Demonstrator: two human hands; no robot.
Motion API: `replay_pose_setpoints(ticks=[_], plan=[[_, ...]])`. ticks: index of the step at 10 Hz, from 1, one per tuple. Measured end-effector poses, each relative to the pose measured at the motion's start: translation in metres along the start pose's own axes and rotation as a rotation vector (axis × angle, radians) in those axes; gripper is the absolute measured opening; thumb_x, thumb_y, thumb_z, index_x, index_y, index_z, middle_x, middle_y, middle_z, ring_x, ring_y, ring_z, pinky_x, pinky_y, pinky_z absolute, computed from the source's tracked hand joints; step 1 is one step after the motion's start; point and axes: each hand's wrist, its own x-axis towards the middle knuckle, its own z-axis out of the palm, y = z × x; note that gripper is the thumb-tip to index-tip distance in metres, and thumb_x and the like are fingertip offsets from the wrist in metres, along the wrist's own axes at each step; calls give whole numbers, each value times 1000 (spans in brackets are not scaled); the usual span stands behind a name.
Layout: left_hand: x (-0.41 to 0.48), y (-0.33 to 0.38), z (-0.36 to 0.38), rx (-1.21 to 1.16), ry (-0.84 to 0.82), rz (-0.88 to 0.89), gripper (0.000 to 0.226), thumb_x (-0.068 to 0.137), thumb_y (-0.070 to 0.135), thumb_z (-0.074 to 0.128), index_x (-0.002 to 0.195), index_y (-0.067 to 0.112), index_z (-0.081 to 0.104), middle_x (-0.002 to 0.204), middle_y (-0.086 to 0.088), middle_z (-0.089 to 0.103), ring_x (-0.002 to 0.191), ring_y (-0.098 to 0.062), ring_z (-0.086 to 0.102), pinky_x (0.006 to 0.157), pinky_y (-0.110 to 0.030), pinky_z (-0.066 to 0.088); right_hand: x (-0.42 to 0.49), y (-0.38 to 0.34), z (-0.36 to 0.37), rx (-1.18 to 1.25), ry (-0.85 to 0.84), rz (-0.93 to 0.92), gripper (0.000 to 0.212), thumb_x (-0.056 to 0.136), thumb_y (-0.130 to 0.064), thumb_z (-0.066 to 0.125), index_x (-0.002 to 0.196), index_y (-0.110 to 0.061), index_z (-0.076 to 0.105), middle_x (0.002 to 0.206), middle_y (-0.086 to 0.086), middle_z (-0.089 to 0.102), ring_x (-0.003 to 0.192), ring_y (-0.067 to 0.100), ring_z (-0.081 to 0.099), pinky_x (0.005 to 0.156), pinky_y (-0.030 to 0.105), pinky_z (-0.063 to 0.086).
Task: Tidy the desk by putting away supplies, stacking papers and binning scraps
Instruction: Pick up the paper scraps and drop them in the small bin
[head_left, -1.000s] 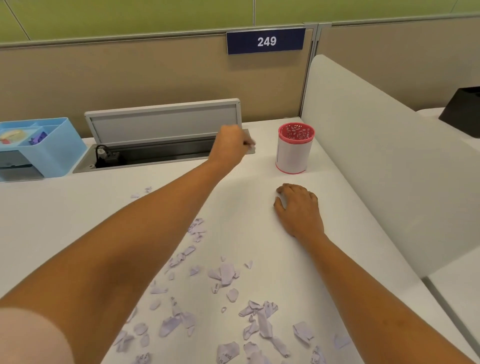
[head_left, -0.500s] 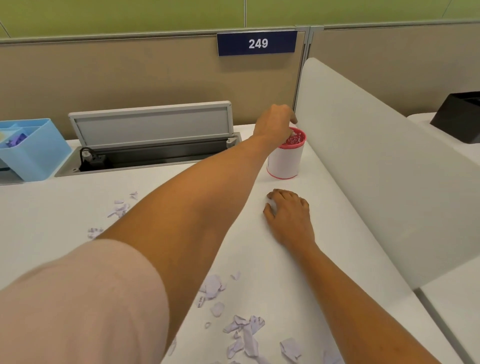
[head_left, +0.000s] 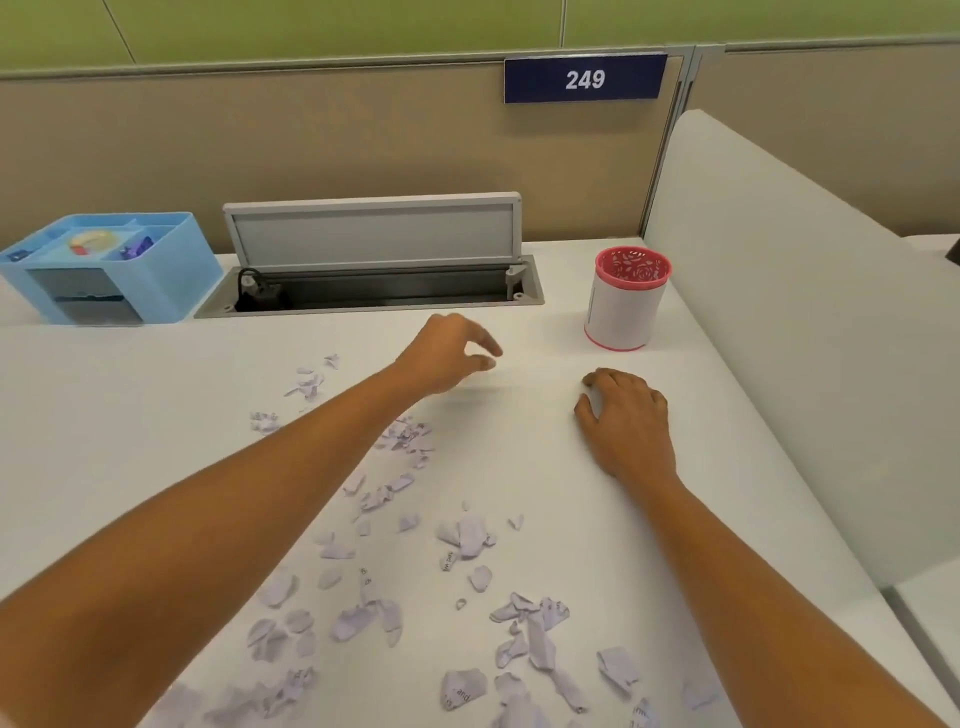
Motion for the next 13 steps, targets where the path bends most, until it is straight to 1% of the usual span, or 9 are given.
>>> replay_pose_setpoints(ticks=[1, 2, 3, 4, 5, 7, 9, 11, 13], plan=[[-34, -41, 7, 99, -86, -94, 35, 94, 29, 50, 126, 15, 57, 140, -5, 47, 128, -23, 42, 105, -29, 29, 0, 0, 0, -3, -3, -3, 34, 93, -25, 43, 124, -14, 53, 132, 1, 52, 125, 21, 43, 104, 36, 25], [-58, -59, 7, 104, -124, -122, 42, 94, 36, 49, 132, 18, 50, 142, -3, 45, 127, -22, 43, 102, -27, 31, -1, 0, 0, 1, 0, 2, 34, 93, -25, 43, 123, -14, 53, 131, 1, 53, 125, 22, 43, 105, 37, 25], [-70, -61, 9, 196, -156, -88, 41, 93, 28, 53, 134, 20, 50, 145, -2, 42, 129, -23, 43, 104, -27, 32, -1, 0, -1, 4, -2, 1, 33, 94, -25, 43, 123, -13, 54, 131, 2, 53, 124, 23, 43, 105, 37, 25], [-72, -60, 13, 270, -106, -19, 34, 92, 9, 54, 125, 14, 59, 134, -4, 55, 121, -23, 53, 98, -24, 37, -1, -1, -2, -1, -12, 0, 34, 94, -25, 42, 124, -13, 53, 132, 2, 53, 125, 23, 43, 105, 37, 25], [-68, -56, 15, 263, -34, -24, 28, 91, 4, 55, 116, 9, 66, 118, -9, 66, 108, -24, 61, 95, -23, 42, -1, -1, -2, -2, -10, 2, 34, 94, -25, 42, 124, -13, 53, 132, 1, 52, 125, 23, 42, 106, 37, 25], [-52, -35, 8, 193, 44, -85, 25, 89, 4, 58, 112, 4, 67, 114, -12, 67, 101, -23, 64, 93, -19, 42, 0, -1, -1, 1, -12, 2, 34, 94, -25, 42, 123, -13, 54, 131, 1, 53, 124, 22, 43, 105, 37, 25], [-16, 8, 0, -4, 75, -89, 27, 87, 10, 61, 113, 3, 66, 110, -13, 68, 90, -21, 62, 82, -18, 42, 0, -1, -1, -1, -8, 0, 33, 93, -25, 43, 122, -14, 54, 131, 1, 53, 123, 21, 44, 104, 36, 26], [44, 69, -4, -71, 157, 114, 21, 85, 11, 66, 104, 4, 71, 101, -11, 71, 86, -16, 61, 76, -18, 44, 0, -1, 0, -16, 9, -10, 29, 92, -24, 43, 115, -13, 57, 125, 0, 56, 118, 22, 47, 99, 35, 30], [103, 124, -3, -113, 190, 217, 21, 82, 5, 68, 101, 1, 71, 102, -14, 70, 83, -17, 61, 84, -25, 51, 0, 0, 1, -30, 18, -17, 31, 92, -23, 41, 117, -14, 56, 127, -2, 55, 119, 20, 46, 100, 34, 29]])
